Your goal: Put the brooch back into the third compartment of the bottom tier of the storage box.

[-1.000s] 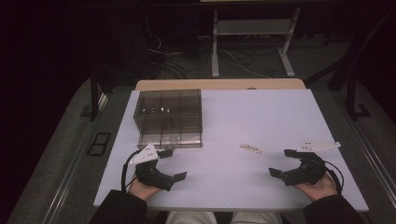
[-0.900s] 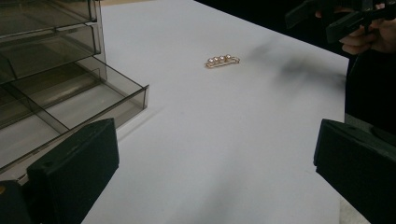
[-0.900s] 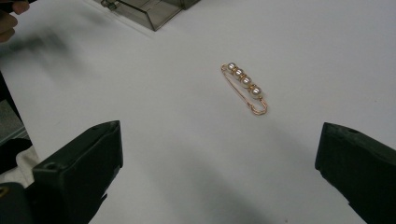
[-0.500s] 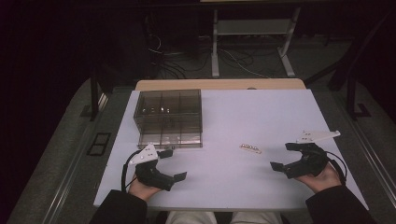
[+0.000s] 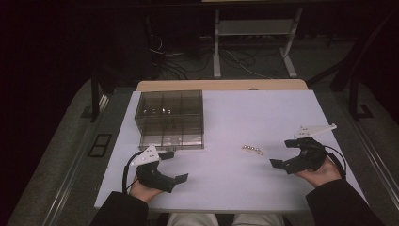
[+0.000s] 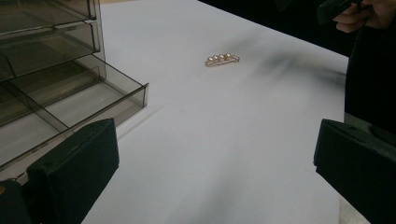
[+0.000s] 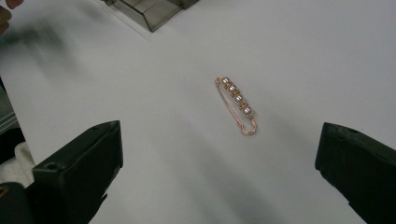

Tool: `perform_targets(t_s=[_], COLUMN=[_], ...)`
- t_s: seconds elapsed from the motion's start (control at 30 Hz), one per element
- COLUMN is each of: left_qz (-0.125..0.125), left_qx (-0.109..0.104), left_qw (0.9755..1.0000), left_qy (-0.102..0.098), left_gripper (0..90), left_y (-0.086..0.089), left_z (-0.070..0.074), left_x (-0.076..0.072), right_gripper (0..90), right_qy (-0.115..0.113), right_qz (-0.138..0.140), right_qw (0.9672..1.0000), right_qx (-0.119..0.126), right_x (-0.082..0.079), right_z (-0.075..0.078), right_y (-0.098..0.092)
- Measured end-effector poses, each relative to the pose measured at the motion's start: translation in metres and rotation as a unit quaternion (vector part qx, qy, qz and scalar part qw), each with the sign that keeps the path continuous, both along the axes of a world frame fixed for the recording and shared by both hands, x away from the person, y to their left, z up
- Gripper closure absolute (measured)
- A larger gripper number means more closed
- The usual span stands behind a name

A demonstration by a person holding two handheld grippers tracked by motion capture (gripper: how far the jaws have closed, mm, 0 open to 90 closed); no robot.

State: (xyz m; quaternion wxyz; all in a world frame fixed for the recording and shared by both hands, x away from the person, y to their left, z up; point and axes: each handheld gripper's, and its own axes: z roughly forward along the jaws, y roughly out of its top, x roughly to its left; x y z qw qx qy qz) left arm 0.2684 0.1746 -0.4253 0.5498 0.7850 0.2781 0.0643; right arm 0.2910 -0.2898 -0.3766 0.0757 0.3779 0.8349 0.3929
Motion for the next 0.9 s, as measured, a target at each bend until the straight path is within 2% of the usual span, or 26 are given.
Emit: perform_targets(t_s=[0.9], left_qz=[-0.003], left_qx=[-0.001], left_qw=[1.0000], left_qy=[0.002], left_gripper=[0.0], left_y=[0.000], left_z=[0.000], left_x=[0.001], right_gripper=[0.3], right_qy=[0.023], right_qz=[0.018], right_qw=[0.9993], right_qx=[-0.024], right_x=[0.032], right_z=[0.006], right_y=[0.011])
